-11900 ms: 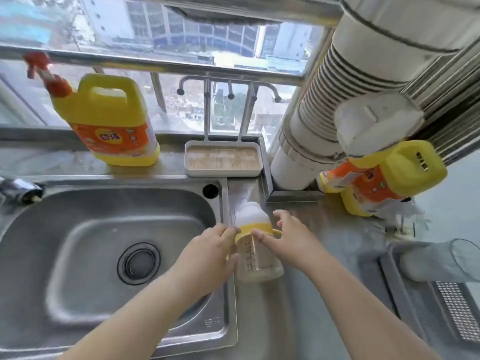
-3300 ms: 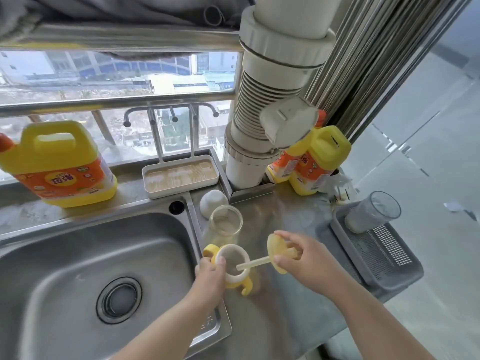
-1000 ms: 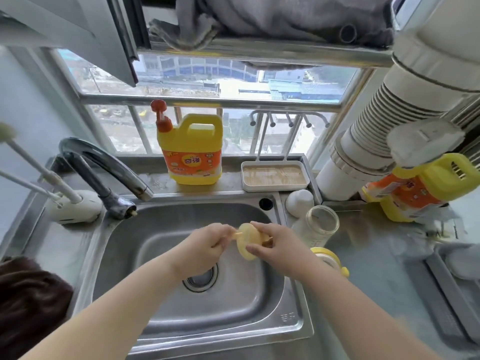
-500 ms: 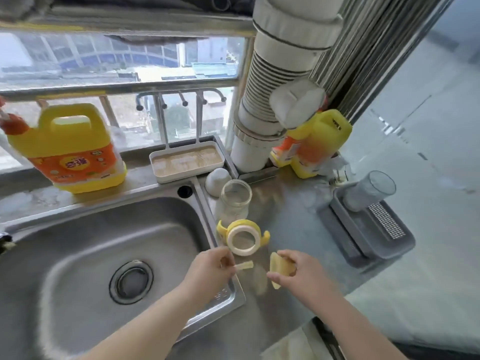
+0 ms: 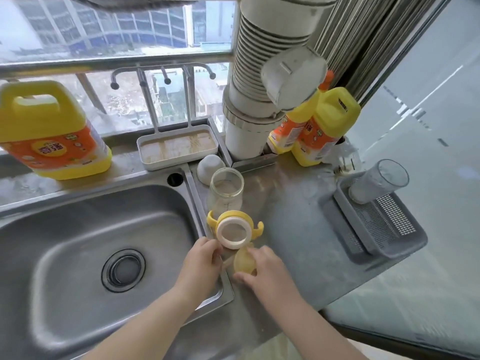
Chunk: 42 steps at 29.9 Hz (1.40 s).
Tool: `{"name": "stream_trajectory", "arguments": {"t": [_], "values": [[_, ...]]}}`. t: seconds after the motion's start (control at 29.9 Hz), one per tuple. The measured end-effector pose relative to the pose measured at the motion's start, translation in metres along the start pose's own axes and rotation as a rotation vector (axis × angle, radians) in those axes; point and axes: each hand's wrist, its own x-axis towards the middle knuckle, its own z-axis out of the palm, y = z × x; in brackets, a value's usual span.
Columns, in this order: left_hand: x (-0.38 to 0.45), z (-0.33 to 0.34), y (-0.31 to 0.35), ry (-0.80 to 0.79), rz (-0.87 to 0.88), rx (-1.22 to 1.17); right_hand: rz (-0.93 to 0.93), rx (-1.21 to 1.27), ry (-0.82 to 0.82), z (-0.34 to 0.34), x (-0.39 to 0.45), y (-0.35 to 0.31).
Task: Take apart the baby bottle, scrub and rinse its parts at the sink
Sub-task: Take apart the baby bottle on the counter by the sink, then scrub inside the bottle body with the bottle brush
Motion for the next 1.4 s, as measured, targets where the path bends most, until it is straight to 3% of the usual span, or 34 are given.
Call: {"name": "stream_trajectory", "arguments": {"t": [0.23, 0.37, 0.57, 0.7, 0.97, 1.4], "values": [[-0.001, -0.002, -0.005, -0.126, -0.034, 0.105, -0.081, -0.082, -0.041, 0.006, 0.007, 0.005], [-0.003, -0.004, -0.005, -0.087, -0.049, 0.054, -0.147, -0.095, -0.041, -0.002, 0.010, 0.005], [-0.014, -0.038, -0.015, 0.030, -0.051, 0.013, -0.245, -0.012, 0.147, -0.019, 0.017, -0.016], [-0.024, -0.074, -0.025, 0.105, -0.090, -0.006, -0.330, 0.035, 0.181, -0.024, 0.031, -0.049], [-0.080, -0.159, -0.070, 0.385, -0.274, -0.059, -0.578, 0.009, -0.059, 0.008, 0.052, -0.154], [-0.162, -0.309, -0.164, 0.666, -0.427, -0.004, -0.781, 0.022, -0.346, 0.119, 0.013, -0.347]]}}
